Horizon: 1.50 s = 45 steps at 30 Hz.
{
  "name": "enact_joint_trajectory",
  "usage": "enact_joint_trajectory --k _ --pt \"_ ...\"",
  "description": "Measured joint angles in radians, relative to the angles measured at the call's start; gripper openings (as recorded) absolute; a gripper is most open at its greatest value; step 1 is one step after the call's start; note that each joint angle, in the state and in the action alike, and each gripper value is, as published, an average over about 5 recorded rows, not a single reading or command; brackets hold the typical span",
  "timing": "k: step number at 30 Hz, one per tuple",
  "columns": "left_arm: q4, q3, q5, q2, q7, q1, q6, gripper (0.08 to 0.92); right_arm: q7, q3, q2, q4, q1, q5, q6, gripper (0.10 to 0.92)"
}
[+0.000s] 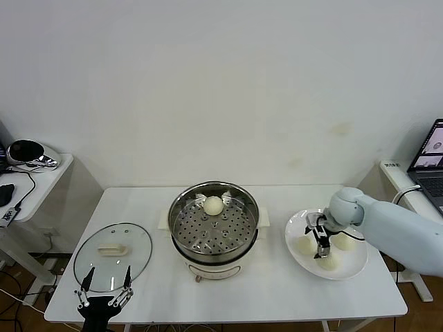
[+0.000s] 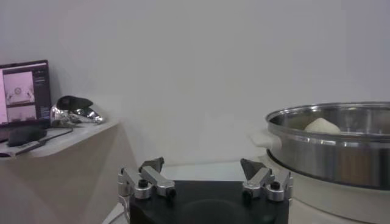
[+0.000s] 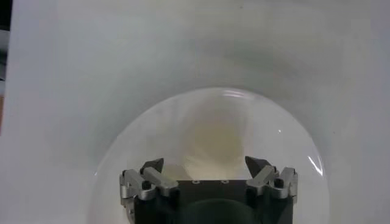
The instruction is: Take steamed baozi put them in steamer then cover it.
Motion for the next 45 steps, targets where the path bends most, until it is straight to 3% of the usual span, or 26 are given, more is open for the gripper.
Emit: enact_joint_trajectory --k 11,20,32,45 --pt "0.007 0.001 0.005 -0.004 0.001 -0.003 -0.001 0.823 0.009 0.023 0.04 -0.045 -0.02 -0.026 -0.003 0.68" --pt "0.001 0.001 0.005 -0.005 0.001 0.0 -0.002 0.823 0.001 0.027 0.034 -0.04 -0.005 -0.022 -0.01 0.544" --pt "-0.006 0.005 0.001 0.009 0.004 -0.004 0.0 0.823 -0.026 -0.077 -0.039 0.082 0.226 0.11 -0.053 0.56" --pt "0.001 0.01 -0.021 0.024 0.006 -0.027 0.0 0.823 0.048 -0.322 0.067 0.25 0.658 0.468 -0.179 0.562"
